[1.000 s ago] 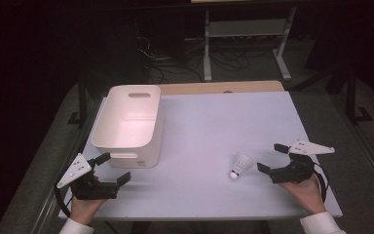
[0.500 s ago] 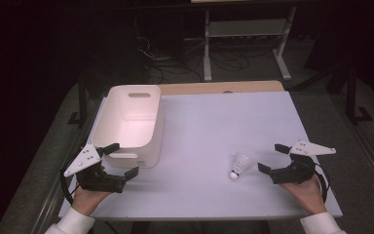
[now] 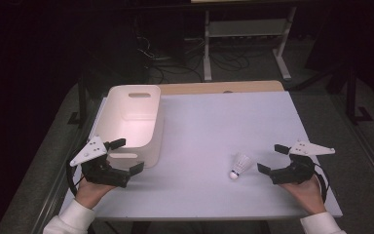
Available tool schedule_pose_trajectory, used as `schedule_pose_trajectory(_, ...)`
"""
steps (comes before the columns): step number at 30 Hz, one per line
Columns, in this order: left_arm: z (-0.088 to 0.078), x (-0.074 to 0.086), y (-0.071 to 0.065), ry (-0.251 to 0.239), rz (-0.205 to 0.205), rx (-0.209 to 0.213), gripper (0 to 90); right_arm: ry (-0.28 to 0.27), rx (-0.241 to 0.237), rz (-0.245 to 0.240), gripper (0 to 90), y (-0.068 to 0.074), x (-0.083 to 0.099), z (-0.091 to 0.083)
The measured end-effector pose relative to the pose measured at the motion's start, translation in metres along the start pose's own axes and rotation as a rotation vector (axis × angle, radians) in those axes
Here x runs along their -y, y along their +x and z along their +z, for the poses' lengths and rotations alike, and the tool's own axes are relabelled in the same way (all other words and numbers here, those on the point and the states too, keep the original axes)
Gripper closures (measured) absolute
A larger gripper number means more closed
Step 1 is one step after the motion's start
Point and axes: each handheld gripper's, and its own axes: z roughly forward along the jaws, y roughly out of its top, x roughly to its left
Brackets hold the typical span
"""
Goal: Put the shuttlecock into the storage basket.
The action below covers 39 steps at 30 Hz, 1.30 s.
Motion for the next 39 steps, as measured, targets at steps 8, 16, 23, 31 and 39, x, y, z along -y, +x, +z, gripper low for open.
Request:
schedule_pose_trajectory(8,0.016,-0.008,-0.005,0.036,0.000,0.039,0.0,0.000,-0.005,0.000,0.0,0.001,0.000,0.000)
schedule_pose_trajectory(16,0.030,-0.016,-0.007,0.095,0.015,0.067,0.0,0.001,-0.006,-0.003,0.0,0.001,0.000,-0.001)
schedule_pose_trajectory(23,0.040,-0.021,-0.010,0.144,0.040,0.086,0.0,-0.004,-0.005,-0.001,0.0,0.002,0.000,-0.001)
schedule_pose_trajectory(31,0.051,-0.024,-0.013,0.166,0.051,0.101,0.0,-0.001,-0.008,-0.002,0.0,0.002,0.000,-0.001)
schedule_pose_trajectory(39,0.059,-0.038,-0.017,0.175,0.072,0.117,0.0,0.000,-0.010,0.000,0.0,0.002,0.000,-0.001)
